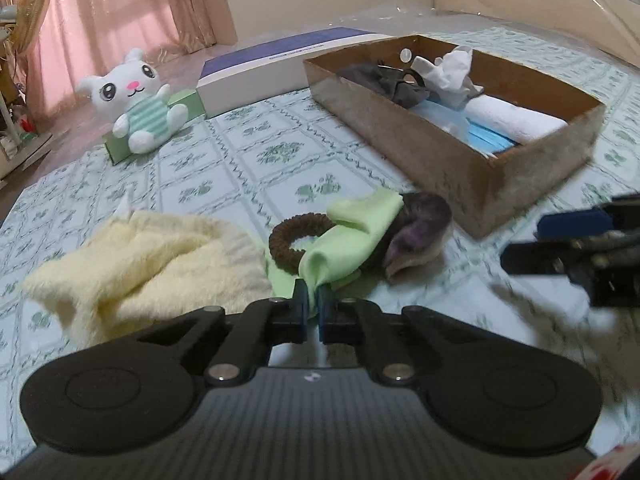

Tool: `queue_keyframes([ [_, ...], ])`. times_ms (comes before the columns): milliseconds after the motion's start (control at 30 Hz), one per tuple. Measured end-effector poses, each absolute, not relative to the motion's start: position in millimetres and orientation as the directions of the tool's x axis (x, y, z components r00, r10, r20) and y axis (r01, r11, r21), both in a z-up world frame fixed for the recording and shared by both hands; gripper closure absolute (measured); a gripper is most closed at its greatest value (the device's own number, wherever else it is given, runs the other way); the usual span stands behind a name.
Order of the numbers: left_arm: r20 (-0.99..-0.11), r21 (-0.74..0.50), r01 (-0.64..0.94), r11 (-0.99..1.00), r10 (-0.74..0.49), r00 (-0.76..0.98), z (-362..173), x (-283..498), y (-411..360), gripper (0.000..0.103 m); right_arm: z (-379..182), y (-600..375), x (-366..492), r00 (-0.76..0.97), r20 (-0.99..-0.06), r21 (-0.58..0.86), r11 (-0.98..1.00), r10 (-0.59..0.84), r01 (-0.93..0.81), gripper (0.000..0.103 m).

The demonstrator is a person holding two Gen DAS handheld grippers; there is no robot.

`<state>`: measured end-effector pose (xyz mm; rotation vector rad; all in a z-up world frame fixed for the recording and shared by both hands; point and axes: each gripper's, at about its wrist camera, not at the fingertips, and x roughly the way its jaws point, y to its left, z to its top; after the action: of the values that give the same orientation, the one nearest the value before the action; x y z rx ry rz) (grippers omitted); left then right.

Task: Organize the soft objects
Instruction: 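Grasp the light green cloth with the left gripper and lift it, then grasp the brown hair tie with the right gripper while the left holds the green cloth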

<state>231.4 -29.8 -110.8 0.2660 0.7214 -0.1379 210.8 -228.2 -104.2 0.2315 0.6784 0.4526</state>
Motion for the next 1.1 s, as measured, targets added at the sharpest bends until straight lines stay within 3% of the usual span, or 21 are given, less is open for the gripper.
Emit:
queue_keyframes([
  [167,-0.694,0.125,0.195,0.973,-0.055,0.718,-106.6,187.9,-11.0,0.097,-102.7,-224.8,202.7,0.675,-0.552,0.349,0.871,0.488,-0.344,0.045],
  [633,-0.707,0.132,-0.013,0.991,0.103,0.699,-91.5,100.5,57.9,0.097,-92.0,-190.8,172.4,0.617,-0.547,0.322,0.823,0.566,-0.468,0.045],
  [733,-0.711,0.091,-0.042,0.995,0.094,0.696,-90.7,96.9,70.8,0.091,-89.9,-187.1,169.3,0.614,-0.549,0.315,0.821,0.567,-0.476,0.045],
  [800,-0.717,0.064,-0.046,0.997,0.078,0.693,-89.0,98.1,74.3,0.064,-89.8,-184.0,168.8,0.611,-0.554,0.31,0.821,0.566,-0.479,0.045],
  [967,-0.713,0.032,-0.075,0.997,0.075,0.697,-86.2,102.5,81.0,0.045,-89.5,-178.8,165.5,0.602,-0.563,0.3,0.819,0.566,-0.489,0.045],
  [1100,-0.722,0.004,-0.141,0.99,0.101,0.684,-90.2,112.1,97.0,0.038,-92.4,-176.5,164.7,0.593,-0.574,0.302,0.819,0.565,-0.488,0.045],
])
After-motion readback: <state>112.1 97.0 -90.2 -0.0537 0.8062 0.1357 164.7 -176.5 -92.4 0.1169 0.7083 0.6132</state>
